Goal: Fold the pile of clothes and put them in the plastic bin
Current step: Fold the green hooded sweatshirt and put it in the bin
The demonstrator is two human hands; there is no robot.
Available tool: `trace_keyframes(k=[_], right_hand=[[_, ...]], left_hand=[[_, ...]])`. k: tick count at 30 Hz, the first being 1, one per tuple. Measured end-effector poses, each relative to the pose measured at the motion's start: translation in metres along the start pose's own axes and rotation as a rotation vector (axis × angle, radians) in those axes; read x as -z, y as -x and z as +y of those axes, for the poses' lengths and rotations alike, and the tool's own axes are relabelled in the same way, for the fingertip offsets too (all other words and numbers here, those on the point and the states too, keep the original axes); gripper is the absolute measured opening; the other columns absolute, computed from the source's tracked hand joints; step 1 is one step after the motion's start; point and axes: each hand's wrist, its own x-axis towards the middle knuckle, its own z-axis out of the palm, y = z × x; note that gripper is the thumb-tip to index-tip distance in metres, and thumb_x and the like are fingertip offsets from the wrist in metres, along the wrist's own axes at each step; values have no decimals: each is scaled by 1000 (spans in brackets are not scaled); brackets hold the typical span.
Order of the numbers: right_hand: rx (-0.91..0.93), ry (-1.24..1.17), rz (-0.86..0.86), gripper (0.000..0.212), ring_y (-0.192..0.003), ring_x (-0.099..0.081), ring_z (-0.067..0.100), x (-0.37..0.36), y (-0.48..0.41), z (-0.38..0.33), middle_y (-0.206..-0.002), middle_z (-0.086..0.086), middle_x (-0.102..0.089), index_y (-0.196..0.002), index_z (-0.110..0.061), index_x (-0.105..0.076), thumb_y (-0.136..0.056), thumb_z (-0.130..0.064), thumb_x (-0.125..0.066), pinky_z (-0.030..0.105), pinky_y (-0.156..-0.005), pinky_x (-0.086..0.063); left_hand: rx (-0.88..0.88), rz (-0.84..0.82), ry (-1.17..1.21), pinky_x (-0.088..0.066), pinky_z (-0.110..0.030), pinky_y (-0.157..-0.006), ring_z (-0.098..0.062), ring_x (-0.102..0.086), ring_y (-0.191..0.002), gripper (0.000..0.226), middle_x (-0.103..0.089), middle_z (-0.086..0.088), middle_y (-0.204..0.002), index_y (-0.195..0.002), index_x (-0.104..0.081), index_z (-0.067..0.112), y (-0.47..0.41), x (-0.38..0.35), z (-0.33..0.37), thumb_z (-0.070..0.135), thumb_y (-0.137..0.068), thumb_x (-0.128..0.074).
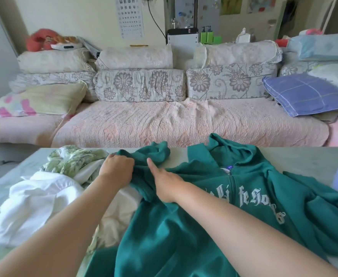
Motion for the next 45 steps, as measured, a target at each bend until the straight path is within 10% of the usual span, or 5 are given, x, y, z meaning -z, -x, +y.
trace_keyframes(k=[7,20,24,38,45], right_hand=[[-42,-69,323,31,-103,-55,38,15,10,3,-119,13,-47,-123,-11,-44,-93,-5,-41,43,-79,-45],[28,-241,159,96,-150,-20,33,22,25,-10,-165,6,17,-155,-37,17,-95,-23,-56,40,-114,-31],[4,-120,33,86,-149,-22,38,12,35,-19,-165,0,19,-158,-37,2,-91,-28,-53,44,-116,-30],[86,-225,30,7,-77,-64,13,-16,180,-50,-90,-9,-61,-92,-31,-58,-86,-33,-61,32,-72,-55],[121,66,-204,88,-125,-47,16,-52,251,-68,-135,-10,-46,-135,-41,-40,-62,-84,-63,40,-102,-42]], left_hand=[[53,-185,116,-48,-41,-96,-40,-48,-125,44,-30,-13,-150,-148,-37,22,5,8,-20,26,-104,-37],[870,132,791,-45,-42,-95,-39,-47,-119,44,-39,-25,-138,-133,-50,2,46,47,-79,2,-89,-41],[666,-256,629,-40,-46,-102,-47,-22,-140,91,12,-28,-156,-155,9,24,70,37,-65,1,-84,-43],[-51,-270,709,-51,-29,-85,-16,-61,-92,25,-66,6,-104,-85,-66,36,191,27,4,18,-90,-51],[-126,-605,911,-41,-31,-103,-15,-46,-127,86,-40,12,-142,-146,-29,50,259,33,-4,33,-76,-74]])
